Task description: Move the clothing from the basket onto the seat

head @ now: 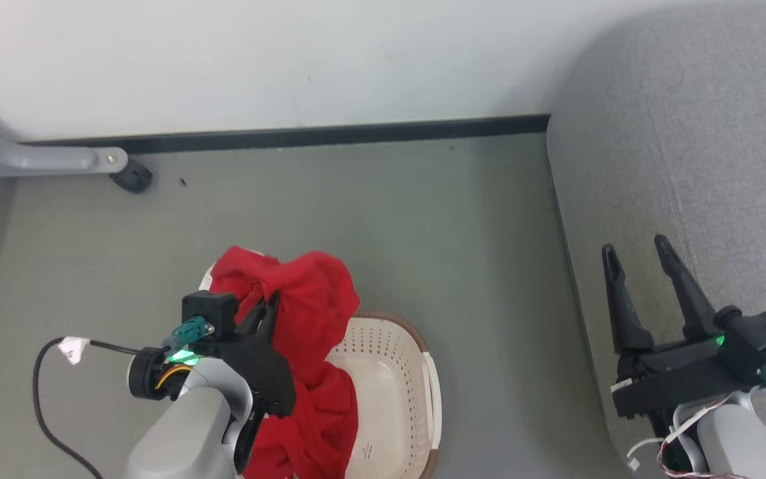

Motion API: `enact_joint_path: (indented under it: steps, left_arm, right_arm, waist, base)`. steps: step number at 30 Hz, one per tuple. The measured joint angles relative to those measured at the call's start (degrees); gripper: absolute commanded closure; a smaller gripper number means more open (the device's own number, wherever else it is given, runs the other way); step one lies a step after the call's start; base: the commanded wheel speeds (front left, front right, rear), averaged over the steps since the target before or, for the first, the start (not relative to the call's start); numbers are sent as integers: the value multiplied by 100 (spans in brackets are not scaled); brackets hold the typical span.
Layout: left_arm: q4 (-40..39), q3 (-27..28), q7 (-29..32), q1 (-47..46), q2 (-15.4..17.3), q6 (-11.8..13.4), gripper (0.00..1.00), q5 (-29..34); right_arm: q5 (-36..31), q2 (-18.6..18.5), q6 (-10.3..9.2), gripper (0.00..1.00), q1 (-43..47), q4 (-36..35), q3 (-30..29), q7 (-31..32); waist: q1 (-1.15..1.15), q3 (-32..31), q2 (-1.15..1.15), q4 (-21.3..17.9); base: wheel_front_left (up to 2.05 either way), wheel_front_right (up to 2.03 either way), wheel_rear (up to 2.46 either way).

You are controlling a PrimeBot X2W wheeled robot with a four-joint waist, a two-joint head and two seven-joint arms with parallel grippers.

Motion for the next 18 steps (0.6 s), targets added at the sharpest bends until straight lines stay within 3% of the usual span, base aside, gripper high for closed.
enact_joint_path:
  steps: [18]
  left_arm:
    - [-2051,341,-2,659,267,55,100,415]
  right_arm:
    - [-12,121,9,0,680,193,230,0]
  waist:
    - [0,-942,0,272]
  base:
    - [0,0,0]
